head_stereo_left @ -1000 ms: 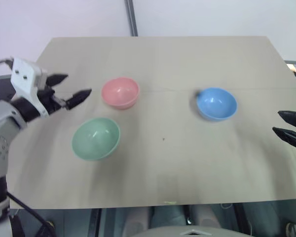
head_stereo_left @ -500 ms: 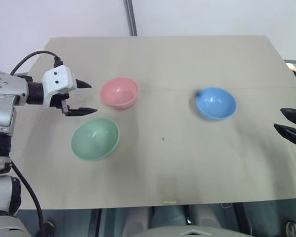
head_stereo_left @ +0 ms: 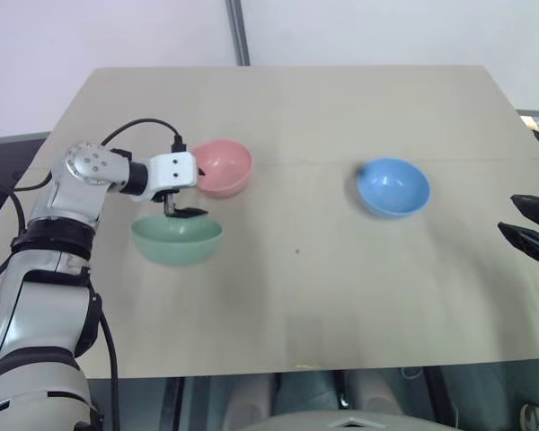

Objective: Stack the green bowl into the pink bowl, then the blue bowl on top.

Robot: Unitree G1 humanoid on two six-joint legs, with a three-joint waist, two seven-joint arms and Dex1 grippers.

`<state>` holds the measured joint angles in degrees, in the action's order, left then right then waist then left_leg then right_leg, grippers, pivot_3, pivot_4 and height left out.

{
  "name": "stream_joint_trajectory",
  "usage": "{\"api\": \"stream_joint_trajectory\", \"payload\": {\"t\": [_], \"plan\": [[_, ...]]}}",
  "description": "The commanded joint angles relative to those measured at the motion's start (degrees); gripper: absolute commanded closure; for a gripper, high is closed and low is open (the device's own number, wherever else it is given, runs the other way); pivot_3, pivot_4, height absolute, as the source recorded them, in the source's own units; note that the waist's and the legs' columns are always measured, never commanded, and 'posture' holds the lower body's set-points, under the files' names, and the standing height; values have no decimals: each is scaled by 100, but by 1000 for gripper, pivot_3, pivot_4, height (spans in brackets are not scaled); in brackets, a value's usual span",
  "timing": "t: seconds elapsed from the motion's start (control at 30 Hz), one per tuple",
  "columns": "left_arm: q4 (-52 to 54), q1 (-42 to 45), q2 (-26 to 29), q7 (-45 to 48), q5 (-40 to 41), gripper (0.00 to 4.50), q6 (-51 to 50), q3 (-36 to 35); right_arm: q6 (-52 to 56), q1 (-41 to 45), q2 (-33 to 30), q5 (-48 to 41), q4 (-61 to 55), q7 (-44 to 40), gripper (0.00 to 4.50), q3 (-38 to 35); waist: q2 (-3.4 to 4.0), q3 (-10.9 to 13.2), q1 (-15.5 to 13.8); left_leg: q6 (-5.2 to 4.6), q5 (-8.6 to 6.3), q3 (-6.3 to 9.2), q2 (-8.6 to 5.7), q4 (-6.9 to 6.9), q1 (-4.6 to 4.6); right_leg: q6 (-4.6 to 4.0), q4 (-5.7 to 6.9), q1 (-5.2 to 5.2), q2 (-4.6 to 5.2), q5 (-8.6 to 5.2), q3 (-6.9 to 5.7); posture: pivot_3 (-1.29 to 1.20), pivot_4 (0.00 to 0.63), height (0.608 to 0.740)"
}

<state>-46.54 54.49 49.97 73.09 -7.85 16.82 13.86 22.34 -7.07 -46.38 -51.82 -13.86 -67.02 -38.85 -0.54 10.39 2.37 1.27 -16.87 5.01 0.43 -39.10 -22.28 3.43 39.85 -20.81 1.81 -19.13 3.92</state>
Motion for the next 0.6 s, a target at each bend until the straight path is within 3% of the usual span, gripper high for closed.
{"api": "stream_joint_trajectory", "payload": {"t": [0.03,0.13,0.23,0.43,0.6], "plan": [[-220,332,20,-80,-32,0,89,-142,-73,-32,-10,-48,-166,10,1379,-215,0,0,1,0,0,1,0,-2,-2,0,0,-1,0,0,-1,0,150,740],[-385,460,15,-71,-40,777,164,-140,-94,-58,17,-34,-172,30,1329,-203,0,0,6,0,0,4,0,-8,-18,0,3,-17,0,0,-4,0,150,740],[-445,495,4,-12,-31,2214,199,-132,-123,-55,41,-17,-175,45,1329,-167,0,0,5,1,1,5,-1,-12,-37,0,10,-37,-1,0,-4,0,150,740],[-428,496,11,97,8,4488,177,-155,-140,-19,26,13,-118,29,1329,-170,0,0,4,2,2,6,-2,-15,-47,0,11,-43,0,0,-5,0,150,740],[-349,452,8,162,48,4488,166,-187,-152,35,26,46,-81,34,1329,-146,0,0,5,2,2,7,-2,-16,-47,0,11,-43,0,0,-6,0,150,740]]}}
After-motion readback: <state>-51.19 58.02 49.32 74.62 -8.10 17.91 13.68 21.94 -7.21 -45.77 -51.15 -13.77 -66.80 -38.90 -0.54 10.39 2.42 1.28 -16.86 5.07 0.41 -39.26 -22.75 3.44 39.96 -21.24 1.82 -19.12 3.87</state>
